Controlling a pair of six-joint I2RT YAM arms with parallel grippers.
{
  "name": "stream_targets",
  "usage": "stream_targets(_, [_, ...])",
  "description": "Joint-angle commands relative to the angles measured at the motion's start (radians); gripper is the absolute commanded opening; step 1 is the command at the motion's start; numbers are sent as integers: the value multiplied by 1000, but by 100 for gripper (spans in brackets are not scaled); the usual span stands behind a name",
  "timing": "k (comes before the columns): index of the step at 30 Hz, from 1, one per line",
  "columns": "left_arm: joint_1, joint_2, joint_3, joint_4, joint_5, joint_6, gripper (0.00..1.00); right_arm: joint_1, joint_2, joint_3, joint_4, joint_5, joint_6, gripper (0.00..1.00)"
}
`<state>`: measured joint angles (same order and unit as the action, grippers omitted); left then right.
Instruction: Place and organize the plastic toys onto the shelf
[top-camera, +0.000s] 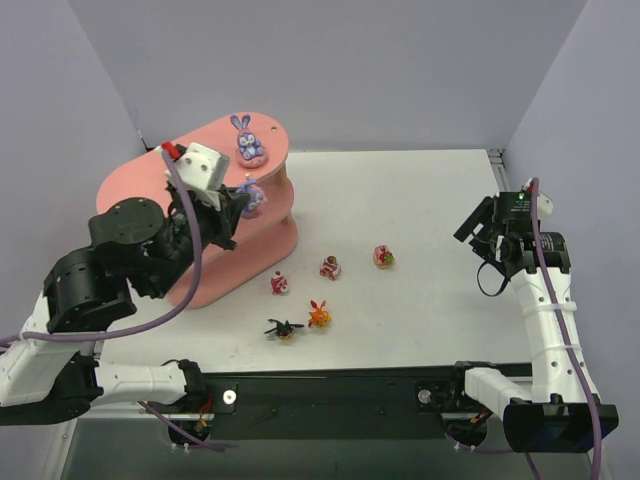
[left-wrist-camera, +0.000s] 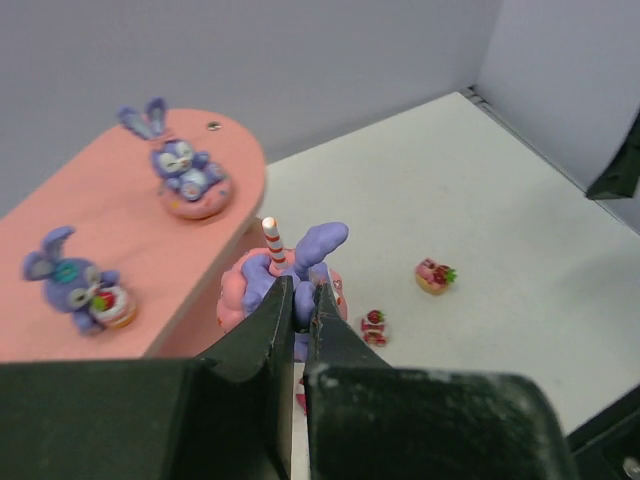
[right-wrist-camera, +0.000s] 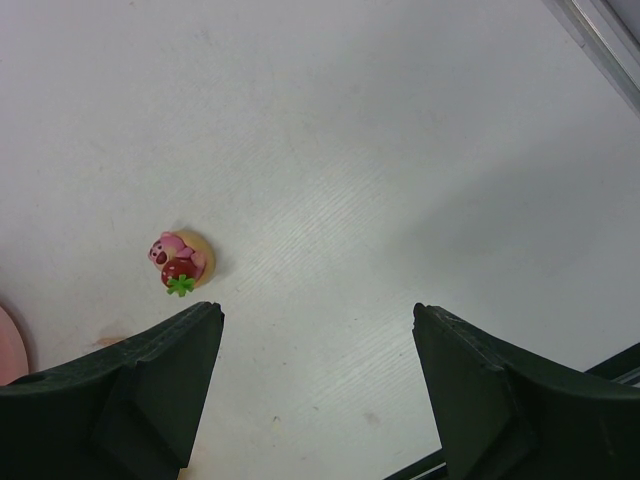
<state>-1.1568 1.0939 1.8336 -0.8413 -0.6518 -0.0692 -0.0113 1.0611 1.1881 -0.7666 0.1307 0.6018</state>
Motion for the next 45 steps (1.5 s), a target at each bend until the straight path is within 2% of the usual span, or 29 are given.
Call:
stream_targets(1, [-1, -69, 26, -21, -253, 92, 0, 5, 16, 44, 3, 3, -14, 79])
stream_targets(6, [0, -103, 17, -18, -339, 192, 0, 5, 36, 70, 4, 1, -20, 79])
stream_targets(9, [0, -164, -26, 25, -354, 265, 0, 5, 43, 77, 6, 1, -23, 79])
stream_targets(14, [0, -230, -88, 47, -367, 308, 0, 27, 59, 87, 6, 3, -27, 78])
stream_targets(20, [0, -189, -105, -15, -427, 313, 0, 39, 80, 100, 6, -5, -23, 78])
stream_targets(25, [8, -164, -142, 33, -428, 339, 0, 45, 74, 85, 9, -5, -27, 77])
stream_targets(27, [20, -145, -158, 57, -390, 367, 0, 50, 74, 82, 10, -5, -27, 77])
stream_targets(29, [80, -102, -151, 53, -358, 374, 0, 54, 76, 82, 12, -9, -27, 77])
stream_targets(32, [224, -63, -122, 19, -215, 350, 0, 56, 74, 82, 12, -6, -28, 77])
stream_targets(33, [248, -62, -111, 13, -162, 347, 0, 56, 73, 81, 12, -5, -28, 77])
stream_targets(35, [278, -65, -97, 4, -143, 347, 0, 57, 65, 74, 13, -5, -27, 77])
stream_targets(45, [281, -170, -114, -5, -68, 345, 0, 60, 69, 80, 15, -2, -31, 77])
